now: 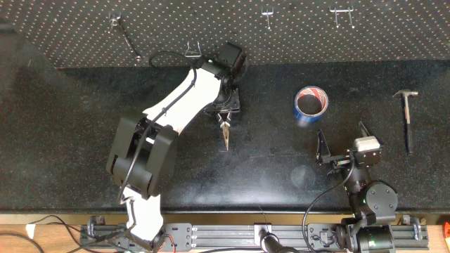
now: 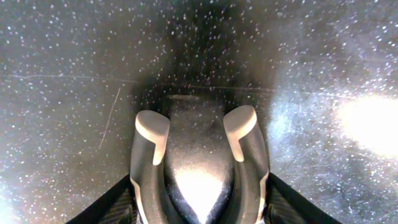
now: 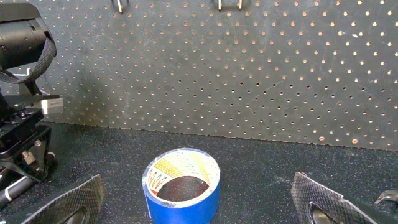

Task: Place Tools Onto Pegboard

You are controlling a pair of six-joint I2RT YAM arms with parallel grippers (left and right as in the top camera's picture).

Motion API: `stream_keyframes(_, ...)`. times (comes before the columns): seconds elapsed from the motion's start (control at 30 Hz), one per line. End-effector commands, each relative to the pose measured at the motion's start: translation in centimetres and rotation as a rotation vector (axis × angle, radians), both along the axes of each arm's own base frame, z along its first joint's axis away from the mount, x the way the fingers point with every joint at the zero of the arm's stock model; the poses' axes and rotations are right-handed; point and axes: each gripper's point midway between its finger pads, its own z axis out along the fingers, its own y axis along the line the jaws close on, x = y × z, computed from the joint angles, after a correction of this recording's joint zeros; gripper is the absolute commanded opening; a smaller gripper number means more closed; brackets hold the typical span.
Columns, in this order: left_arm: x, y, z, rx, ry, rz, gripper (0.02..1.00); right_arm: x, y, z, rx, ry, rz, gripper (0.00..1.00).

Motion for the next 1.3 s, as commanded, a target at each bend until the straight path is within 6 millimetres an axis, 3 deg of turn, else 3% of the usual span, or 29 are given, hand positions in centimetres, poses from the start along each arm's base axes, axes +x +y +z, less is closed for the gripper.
stream_keyframes(0.03,-0.5,-0.2,-1.0,0.005,0.036,0.004,0.553,0.0,-0.1,-0.2,-0.006,0.001,-0.003,0.987)
stream_keyframes(0.53,-0.5,-0.2,-1.0,0.005,0.036,0.003,0.500,0.0,-0.1,-0.2,-0.006,0.001,-0.003,0.987)
stream_keyframes(0.57,-0.5,-0.2,-1.0,0.005,0.036,0.003,0.452,0.0,-0.1,-0.2,-0.006,0.001,-0.003,0.987)
stream_keyframes(0.6,-0.5,-0.2,-1.0,0.005,0.036,0.003,0.329,0.0,-0.1,-0.2,-0.006,0.001,-0.003,0.987)
stream_keyframes(0.63,-0.5,-0.2,-1.0,0.006,0.036,-0.001,0.110,0.0,-0.1,-0.2,-0.006,0.001,-0.003,0.987)
stream_keyframes(0.67,-0.5,-0.2,-0.9,0.006,0.036,-0.010,0.027,0.0,-0.1,-0.2,-0.006,0.001,-0.003,0.987)
stream_keyframes(0.8,-0.6,0.2,-0.5,0.025,0.031,-0.006,0.027,0.0,-0.1,-0.2,-0.006,0.001,-0.003,0.985)
stream_keyframes(0.9,0.2,0.2,3.6,-0.007,-0.071,0.007,0.027,0.0,-0.1,-0.2,-0.006,0.001,-0.003,0.987)
stream_keyframes(0.93,0.5,0.6,5.9,-0.002,-0.128,0.008,0.027,0.0,-0.1,-0.2,-0.006,0.001,-0.003,0.987)
stream_keyframes(1.0,-0.3,2.9,12.5,0.026,-0.286,0.030,0.029,0.0,-0.1,-0.2,-0.006,0.001,-0.003,0.987)
stream_keyframes(1.07,-2.4,5.6,16.4,0.050,-0.420,0.060,0.027,0.0,-0.1,-0.2,-0.006,0.001,-0.003,0.987)
stream_keyframes(1.17,-3.6,8.4,19.2,0.054,-0.725,0.039,0.029,0.0,-0.1,-0.2,-0.006,0.001,-0.003,0.987)
stream_keyframes(1.3,0.6,7.9,22.9,0.134,-1.153,-0.108,0.029,0.0,-0.1,-0.2,-0.006,0.001,-0.003,0.987)
